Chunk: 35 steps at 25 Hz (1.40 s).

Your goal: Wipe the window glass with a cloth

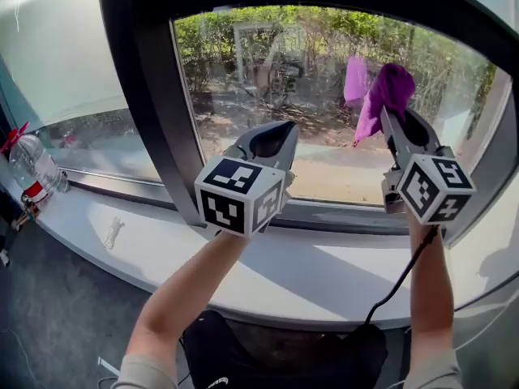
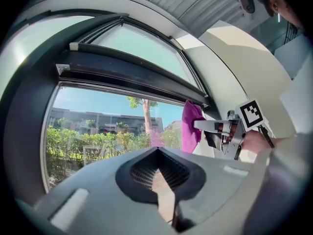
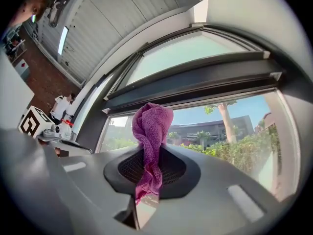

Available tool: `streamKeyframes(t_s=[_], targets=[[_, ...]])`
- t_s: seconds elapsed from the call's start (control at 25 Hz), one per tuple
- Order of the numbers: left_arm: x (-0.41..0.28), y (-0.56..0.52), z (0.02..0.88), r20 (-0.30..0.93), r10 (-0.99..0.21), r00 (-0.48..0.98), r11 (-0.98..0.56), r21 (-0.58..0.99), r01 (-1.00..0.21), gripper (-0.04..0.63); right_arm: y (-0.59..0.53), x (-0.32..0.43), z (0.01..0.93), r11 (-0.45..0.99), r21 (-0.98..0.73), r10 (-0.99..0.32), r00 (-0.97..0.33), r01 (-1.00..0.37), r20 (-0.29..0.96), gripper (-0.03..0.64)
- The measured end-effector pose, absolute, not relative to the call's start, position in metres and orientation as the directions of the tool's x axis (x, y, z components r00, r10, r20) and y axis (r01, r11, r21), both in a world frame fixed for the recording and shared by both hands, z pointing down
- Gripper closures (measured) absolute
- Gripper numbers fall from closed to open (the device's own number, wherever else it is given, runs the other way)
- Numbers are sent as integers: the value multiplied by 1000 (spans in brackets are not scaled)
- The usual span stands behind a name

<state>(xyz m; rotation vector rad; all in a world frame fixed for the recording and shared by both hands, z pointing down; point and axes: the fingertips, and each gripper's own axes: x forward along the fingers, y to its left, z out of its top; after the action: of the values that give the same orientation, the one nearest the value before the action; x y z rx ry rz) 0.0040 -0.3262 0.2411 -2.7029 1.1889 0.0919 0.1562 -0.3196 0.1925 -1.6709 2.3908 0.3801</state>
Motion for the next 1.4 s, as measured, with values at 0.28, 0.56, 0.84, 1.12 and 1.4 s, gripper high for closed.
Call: streamKeyframes(t_s=[0.28,0.56,0.84,1.12,1.4], targets=[[72,-325,243,-122,-678,725,-711,-145,-688,595,-293,295,194,67,99,-949,-94,-993,-302,538],[128,-322,254,-107,-629,770,-757,-143,-638,595,-282,420,216,-196,84,-960,173,-977,-221,538],[156,-319,268,-86,-599,796,-781,-154,-605,595,-303,505,230,-397,11,-908,390,-918,-153,538],[150,-318,265,-74,-596,800,-781,-181,-598,595,-322,541,212,-576,-19,-809,573,-817,-134,540],[128,-325,252,-75,-622,779,-756,-201,-623,594,-346,543,186,-546,4,-823,535,-838,-193,543]])
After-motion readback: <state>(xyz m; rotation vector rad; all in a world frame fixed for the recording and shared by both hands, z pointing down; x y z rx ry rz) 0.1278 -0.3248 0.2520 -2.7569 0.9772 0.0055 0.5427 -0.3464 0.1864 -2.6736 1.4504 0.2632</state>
